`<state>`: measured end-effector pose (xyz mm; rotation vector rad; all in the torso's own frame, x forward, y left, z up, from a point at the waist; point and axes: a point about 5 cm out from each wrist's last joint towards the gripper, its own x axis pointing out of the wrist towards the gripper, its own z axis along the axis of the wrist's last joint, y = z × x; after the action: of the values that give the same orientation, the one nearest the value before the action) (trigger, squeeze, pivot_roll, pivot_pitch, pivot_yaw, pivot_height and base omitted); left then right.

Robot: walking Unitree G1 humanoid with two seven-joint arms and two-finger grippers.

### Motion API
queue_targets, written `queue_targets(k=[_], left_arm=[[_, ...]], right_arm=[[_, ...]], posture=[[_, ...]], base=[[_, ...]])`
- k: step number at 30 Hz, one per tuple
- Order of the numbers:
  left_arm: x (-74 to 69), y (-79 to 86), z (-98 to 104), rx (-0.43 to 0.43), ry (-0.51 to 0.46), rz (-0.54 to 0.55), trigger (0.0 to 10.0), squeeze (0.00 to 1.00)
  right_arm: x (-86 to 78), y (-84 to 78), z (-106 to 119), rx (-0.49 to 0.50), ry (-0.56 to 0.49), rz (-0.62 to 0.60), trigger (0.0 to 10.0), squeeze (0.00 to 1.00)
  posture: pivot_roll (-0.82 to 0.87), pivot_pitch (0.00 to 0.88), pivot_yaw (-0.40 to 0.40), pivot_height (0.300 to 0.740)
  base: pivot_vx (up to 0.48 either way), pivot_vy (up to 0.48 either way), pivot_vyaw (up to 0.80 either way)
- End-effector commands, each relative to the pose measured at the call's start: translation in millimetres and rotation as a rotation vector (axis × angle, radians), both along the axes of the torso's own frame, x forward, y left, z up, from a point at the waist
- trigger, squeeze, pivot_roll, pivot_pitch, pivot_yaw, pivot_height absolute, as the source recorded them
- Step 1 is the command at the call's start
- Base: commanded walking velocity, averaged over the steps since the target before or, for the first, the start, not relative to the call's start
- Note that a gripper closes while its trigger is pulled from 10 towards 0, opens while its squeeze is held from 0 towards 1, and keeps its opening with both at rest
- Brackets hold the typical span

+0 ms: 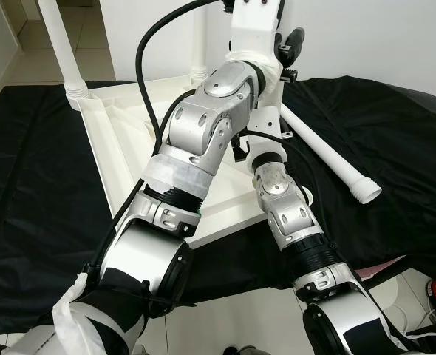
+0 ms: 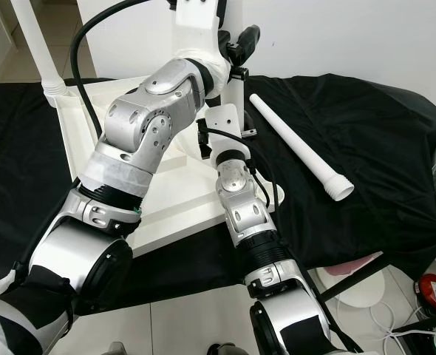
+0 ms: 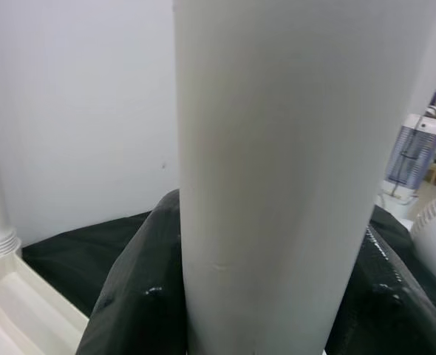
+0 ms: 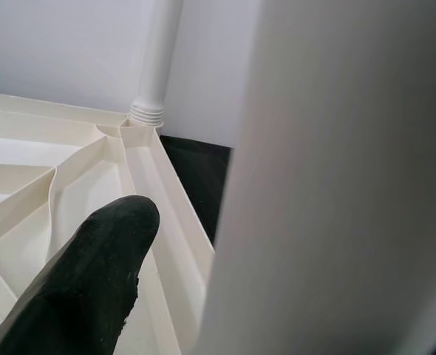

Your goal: Building children table

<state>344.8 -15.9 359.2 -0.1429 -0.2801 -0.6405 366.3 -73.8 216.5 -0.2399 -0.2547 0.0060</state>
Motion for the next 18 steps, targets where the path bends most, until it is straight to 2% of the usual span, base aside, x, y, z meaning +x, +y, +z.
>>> queue_targets(k=[1, 6, 7, 8, 9, 10, 11, 15, 16, 18], left_arm=[[-4.3, -3.4, 10.0, -0.003, -0.035, -0.003, 10.0, 0.00], [-4.8, -2.8, 11.8, -0.010, -0.038, 0.004, 10.0, 0.00], [-4.9, -2.8, 12.1, -0.008, -0.040, 0.005, 10.0, 0.00], [-4.9, -2.8, 12.1, -0.008, -0.040, 0.005, 10.0, 0.00], [-5.0, -2.8, 12.1, -0.009, -0.040, 0.005, 10.0, 0.00], [-5.0, -2.8, 12.1, -0.009, -0.040, 0.005, 10.0, 0.00], [-5.1, -2.9, 12.1, -0.009, -0.041, 0.006, 10.0, 0.00], [-5.3, -3.0, 12.2, -0.005, -0.045, 0.006, 10.0, 0.00], [-5.2, -3.0, 12.5, -0.002, -0.049, 0.006, 10.0, 0.00], [-5.2, -3.0, 12.6, 0.002, -0.052, 0.007, 10.0, 0.00]], right_arm=[[1.4, -1.0, 3.4, 0.003, -0.017, -0.015, 10.0, 0.00], [2.0, 0.4, 0.9, 0.016, -0.019, -0.041, 9.8, 0.00], [2.4, 0.5, 0.2, 0.018, -0.016, -0.041, 8.0, 0.00], [2.4, 0.5, 0.2, 0.018, -0.016, -0.041, 8.0, 0.00], [2.9, 0.3, -0.5, 0.021, -0.017, -0.045, 4.7, 0.00], [2.9, 0.3, -0.5, 0.021, -0.017, -0.045, 4.7, 0.00], [3.3, 0.2, -1.0, 0.023, -0.016, -0.047, 3.3, 0.00], [3.8, 0.0, -1.6, 0.028, -0.015, -0.051, 2.9, 0.00], [4.4, 0.0, -1.8, 0.035, -0.014, -0.051, 0.0, 0.00], [4.8, 0.3, -1.8, 0.041, -0.015, -0.049, 0.0, 0.00]], posture=[[0.06, 0.030, -0.062, 0.740], [0.06, 0.033, -0.063, 0.740], [0.06, 0.033, -0.063, 0.740], [0.06, 0.033, -0.063, 0.740], [0.06, 0.033, -0.063, 0.740], [0.06, 0.033, -0.063, 0.740], [0.06, 0.033, -0.063, 0.740], [0.06, 0.033, -0.063, 0.740], [0.05, 0.033, -0.061, 0.740], [0.05, 0.033, -0.061, 0.740]], base=[[0.000, 0.000, 0.00], [0.000, 0.000, 0.00], [0.000, 0.000, 0.00], [0.000, 0.000, 0.00], [0.000, 0.000, 0.00], [0.000, 0.000, 0.00], [0.000, 0.000, 0.00], [0.000, 0.000, 0.00], [0.000, 0.000, 0.00], [0.000, 0.000, 0.00]])
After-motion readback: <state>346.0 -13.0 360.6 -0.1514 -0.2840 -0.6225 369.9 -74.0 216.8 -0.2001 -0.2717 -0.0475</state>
